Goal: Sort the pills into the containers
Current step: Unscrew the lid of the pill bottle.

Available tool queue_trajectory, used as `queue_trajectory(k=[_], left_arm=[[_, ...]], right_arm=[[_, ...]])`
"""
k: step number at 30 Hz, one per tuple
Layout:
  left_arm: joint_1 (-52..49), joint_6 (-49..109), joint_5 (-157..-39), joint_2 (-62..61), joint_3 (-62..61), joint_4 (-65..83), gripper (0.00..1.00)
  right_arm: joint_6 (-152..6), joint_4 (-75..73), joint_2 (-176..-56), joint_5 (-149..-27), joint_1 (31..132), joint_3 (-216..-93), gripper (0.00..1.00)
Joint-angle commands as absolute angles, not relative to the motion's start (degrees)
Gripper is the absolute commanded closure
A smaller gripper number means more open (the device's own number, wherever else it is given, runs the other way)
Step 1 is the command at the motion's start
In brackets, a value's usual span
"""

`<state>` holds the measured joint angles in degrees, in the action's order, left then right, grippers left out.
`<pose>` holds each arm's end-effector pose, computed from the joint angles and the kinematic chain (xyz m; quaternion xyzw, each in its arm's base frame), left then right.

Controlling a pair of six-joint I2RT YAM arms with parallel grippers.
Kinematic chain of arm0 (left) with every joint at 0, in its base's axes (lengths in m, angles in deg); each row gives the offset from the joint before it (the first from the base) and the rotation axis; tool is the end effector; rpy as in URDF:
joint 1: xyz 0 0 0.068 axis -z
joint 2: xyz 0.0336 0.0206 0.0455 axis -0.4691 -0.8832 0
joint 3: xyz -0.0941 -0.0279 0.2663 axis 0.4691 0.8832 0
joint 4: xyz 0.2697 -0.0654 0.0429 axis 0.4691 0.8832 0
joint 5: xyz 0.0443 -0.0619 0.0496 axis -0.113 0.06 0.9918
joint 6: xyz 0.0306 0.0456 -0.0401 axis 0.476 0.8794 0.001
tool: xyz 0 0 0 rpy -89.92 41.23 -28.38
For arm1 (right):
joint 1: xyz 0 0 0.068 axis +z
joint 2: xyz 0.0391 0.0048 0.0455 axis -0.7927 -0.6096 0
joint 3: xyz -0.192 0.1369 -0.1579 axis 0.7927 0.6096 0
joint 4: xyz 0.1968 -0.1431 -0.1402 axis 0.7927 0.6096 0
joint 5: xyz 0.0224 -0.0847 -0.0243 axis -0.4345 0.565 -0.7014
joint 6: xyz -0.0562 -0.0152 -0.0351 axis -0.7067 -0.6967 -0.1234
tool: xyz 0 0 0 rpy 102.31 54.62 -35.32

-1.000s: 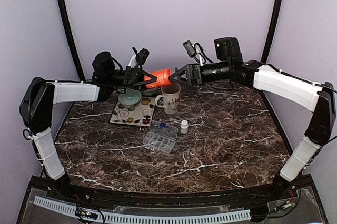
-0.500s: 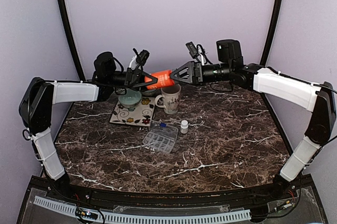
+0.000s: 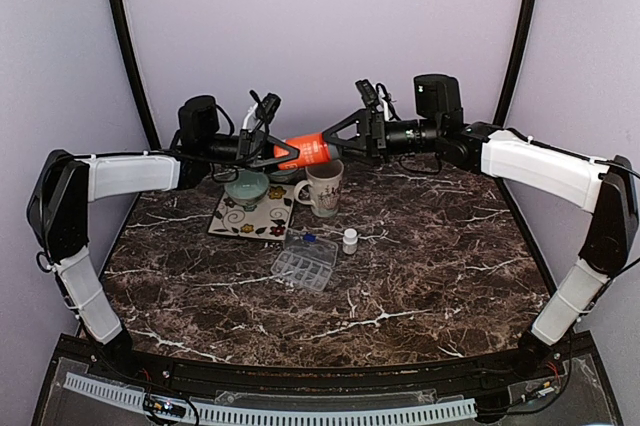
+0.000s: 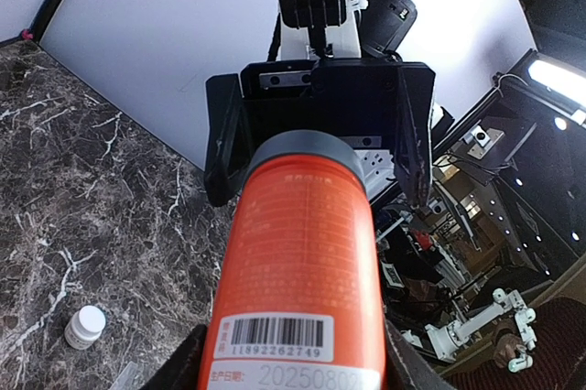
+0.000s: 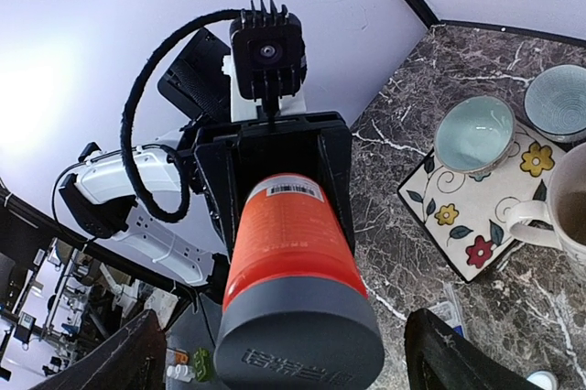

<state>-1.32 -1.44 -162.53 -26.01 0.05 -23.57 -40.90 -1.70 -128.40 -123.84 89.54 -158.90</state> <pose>0.3554 -0.2368 0.3116 0.3570 0.6001 -0.6681 0.2570 0.3114 0.2830 0.3601 -0.2203 0.7309 0.5850 0.2739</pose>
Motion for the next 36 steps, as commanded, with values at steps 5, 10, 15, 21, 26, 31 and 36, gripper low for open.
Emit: queue_trajectory(k=[5,10,15,21,26,31,36], left_arm=[[-0.40,8.73,-160.58,-22.43,-3.47,-13.57,0.87],[-0.17,10.93,-159.87,-22.47,-4.65,-10.90,0.87],[-0.17,12.47,-159.54,-22.47,-5.67,-8.93,0.87],[-0.15,13.84,-158.73,-22.40,-5.75,-7.62,0.87],[-0.16,14.52,-157.91,-22.07,-5.45,-7.23,0.88],[-0.17,11.59,-158.74,-22.37,-4.76,-10.26,0.87],[-0.11,1.91,-161.67,-23.57,-4.32,-20.78,0.87]], right_arm=[[-38.86,0.38,-129.65,-123.76,89.18,-162.54,0.12],[-39.16,2.70,-131.28,-123.80,89.19,-164.31,0.15],[-39.13,3.30,-132.23,-123.96,89.19,-165.07,0.19],[-39.50,4.36,-132.94,-124.35,89.21,-166.34,0.40],[-39.43,4.13,-132.92,-124.48,89.04,-166.08,0.57],[-41.81,3.99,-132.97,-125.19,88.96,-165.59,0.70],[-50.10,2.92,-131.35,-125.68,88.92,-162.96,0.70]])
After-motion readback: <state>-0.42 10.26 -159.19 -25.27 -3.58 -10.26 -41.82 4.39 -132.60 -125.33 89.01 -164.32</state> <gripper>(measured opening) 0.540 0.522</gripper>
